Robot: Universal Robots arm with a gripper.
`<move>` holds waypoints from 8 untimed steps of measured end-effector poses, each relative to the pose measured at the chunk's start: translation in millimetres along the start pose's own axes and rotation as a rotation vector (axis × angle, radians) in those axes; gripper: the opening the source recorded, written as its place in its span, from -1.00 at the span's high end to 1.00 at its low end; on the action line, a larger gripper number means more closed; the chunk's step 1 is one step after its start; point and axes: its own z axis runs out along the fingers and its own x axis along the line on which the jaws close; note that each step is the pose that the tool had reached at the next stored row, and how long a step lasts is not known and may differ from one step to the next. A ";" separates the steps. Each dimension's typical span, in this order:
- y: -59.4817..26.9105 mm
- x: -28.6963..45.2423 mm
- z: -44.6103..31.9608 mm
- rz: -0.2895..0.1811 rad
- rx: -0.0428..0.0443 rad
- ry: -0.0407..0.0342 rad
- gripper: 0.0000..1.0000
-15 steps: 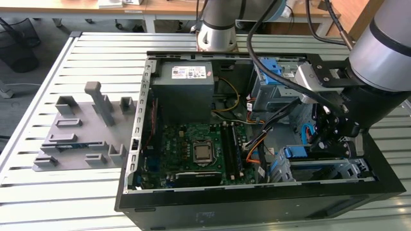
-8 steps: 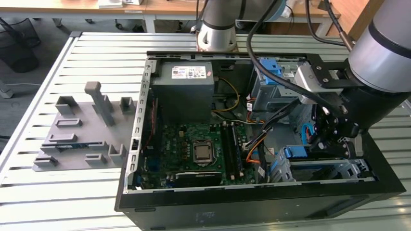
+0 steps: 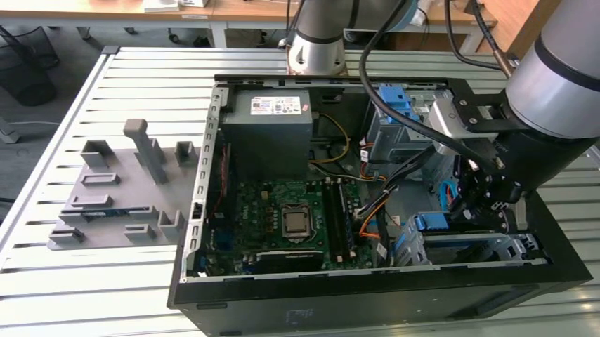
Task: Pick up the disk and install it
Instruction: 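Insert the second disk wire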
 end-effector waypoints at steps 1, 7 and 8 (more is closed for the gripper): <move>0.0 0.0 0.0 0.000 0.0000 0.0001 0.66; 0.0 0.0 0.3 0.000 0.0001 -0.0001 0.64; 0.0 0.0 0.2 0.000 0.0001 -0.0003 0.64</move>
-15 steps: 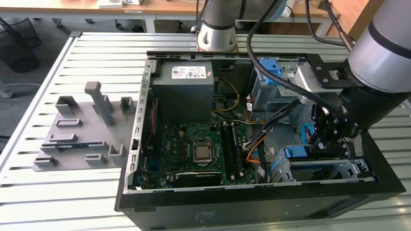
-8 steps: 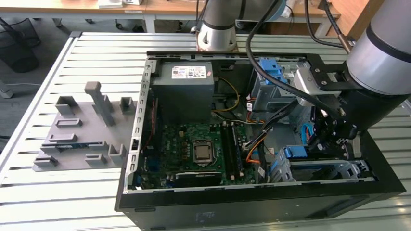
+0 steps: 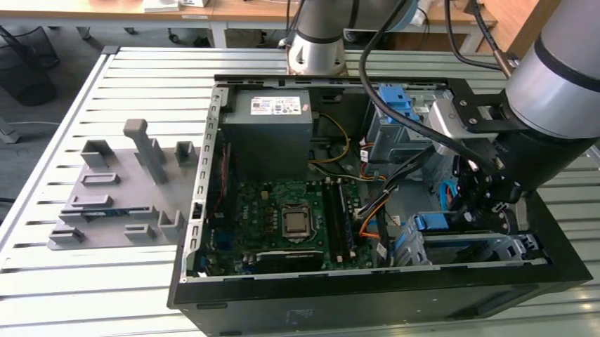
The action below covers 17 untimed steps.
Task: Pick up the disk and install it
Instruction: 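Insert the second disk wire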
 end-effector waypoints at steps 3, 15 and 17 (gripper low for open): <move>-0.1 -0.1 -2.5 0.000 0.0000 0.0001 0.51; -1.0 -0.9 -18.6 0.000 -0.0004 -0.0001 0.55; -1.0 -0.9 -18.6 0.000 -0.0006 -0.0001 0.67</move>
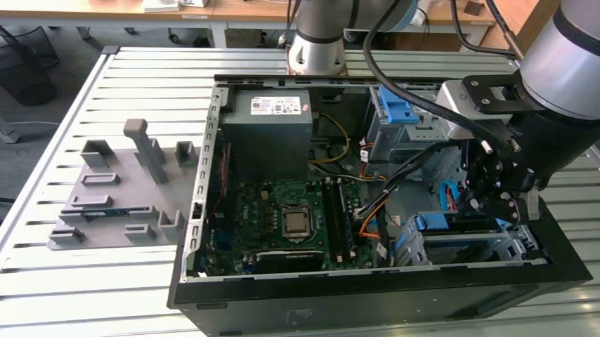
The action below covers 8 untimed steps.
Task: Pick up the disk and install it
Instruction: 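Insert the second disk wire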
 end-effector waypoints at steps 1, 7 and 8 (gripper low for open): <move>0.0 0.0 -0.1 0.000 -0.0001 0.0001 0.79; 0.0 0.0 -0.2 0.000 -0.0002 0.0004 0.79; 0.0 0.0 -0.2 0.000 -0.0002 0.0003 0.79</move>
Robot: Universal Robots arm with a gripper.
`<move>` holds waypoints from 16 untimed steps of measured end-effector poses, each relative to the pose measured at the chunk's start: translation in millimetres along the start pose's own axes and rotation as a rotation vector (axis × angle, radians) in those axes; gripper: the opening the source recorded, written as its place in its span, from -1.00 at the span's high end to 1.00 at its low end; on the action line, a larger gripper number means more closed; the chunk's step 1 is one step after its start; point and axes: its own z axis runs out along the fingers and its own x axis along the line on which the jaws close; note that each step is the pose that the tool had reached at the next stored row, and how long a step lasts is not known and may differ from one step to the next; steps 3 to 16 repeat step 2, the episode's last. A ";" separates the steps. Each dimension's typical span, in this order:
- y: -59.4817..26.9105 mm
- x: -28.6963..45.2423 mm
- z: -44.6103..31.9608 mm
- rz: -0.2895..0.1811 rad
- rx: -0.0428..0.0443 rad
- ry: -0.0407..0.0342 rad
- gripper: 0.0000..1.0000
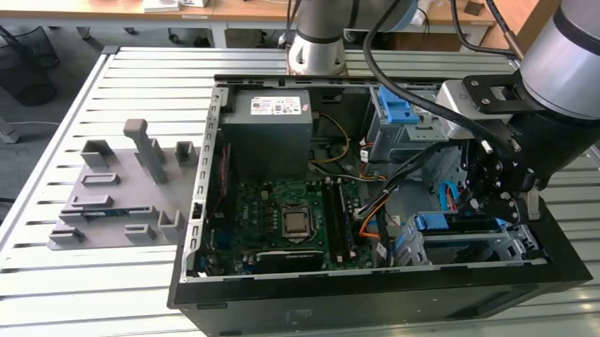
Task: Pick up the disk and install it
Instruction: 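Insert the second disk wire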
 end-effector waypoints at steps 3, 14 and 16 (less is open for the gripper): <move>0.0 0.0 0.0 0.000 0.0000 0.0000 0.79; 0.0 0.0 0.0 0.000 0.0000 0.0000 0.79; 0.0 0.0 0.0 0.000 0.0000 0.0000 0.79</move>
